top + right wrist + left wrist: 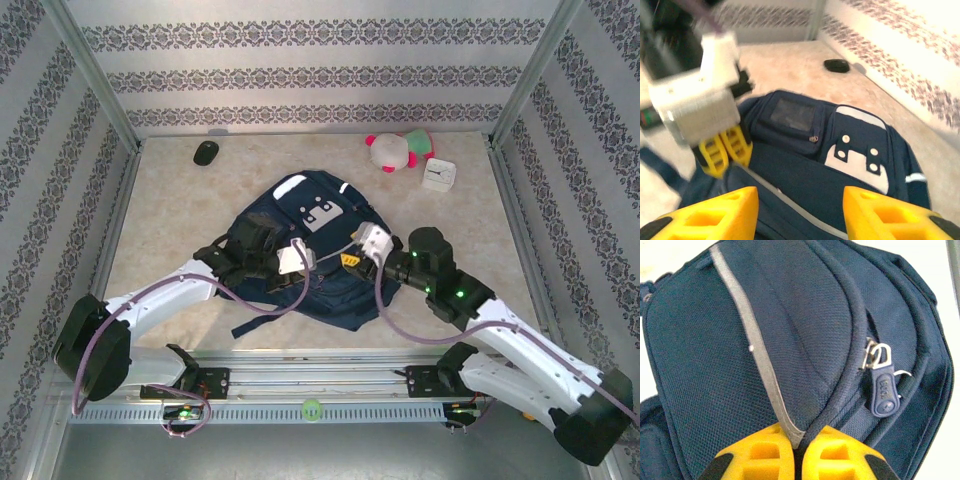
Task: Pack books, pencil case, and school supplies into a backpack
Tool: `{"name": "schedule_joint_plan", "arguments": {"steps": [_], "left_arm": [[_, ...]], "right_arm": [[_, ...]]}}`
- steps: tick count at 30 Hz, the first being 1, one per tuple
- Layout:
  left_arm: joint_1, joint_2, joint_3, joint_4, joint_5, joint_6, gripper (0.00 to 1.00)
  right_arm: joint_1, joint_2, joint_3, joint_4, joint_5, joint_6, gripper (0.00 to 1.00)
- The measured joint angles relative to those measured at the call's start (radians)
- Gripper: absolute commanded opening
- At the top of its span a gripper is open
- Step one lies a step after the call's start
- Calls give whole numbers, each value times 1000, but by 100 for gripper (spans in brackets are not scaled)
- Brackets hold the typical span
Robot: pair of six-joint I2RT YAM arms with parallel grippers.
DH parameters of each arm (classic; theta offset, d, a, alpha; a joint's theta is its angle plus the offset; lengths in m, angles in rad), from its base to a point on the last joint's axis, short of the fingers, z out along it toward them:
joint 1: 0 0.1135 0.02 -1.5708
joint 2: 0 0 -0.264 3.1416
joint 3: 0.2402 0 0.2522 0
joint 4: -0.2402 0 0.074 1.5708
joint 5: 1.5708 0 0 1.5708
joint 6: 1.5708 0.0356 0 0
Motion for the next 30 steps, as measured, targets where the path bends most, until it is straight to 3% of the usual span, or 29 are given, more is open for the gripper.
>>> {"name": "schedule_joint_plan", "arguments": {"steps": [6,11,18,30], "left_arm": [[-14,14,8,30,-67,-274,0],[-14,22,8,66,-87,-403,0],[-14,26,8,92,-92,-491,0],[-14,27,8,104,-92,-520,0]], "right_arm": [[66,-21,-2,-21,163,488,40],[152,-2,-3,-106,244,708,41],[189,85,47,-239,299,800,47],[208,301,160,-253,362,842,49]]}}
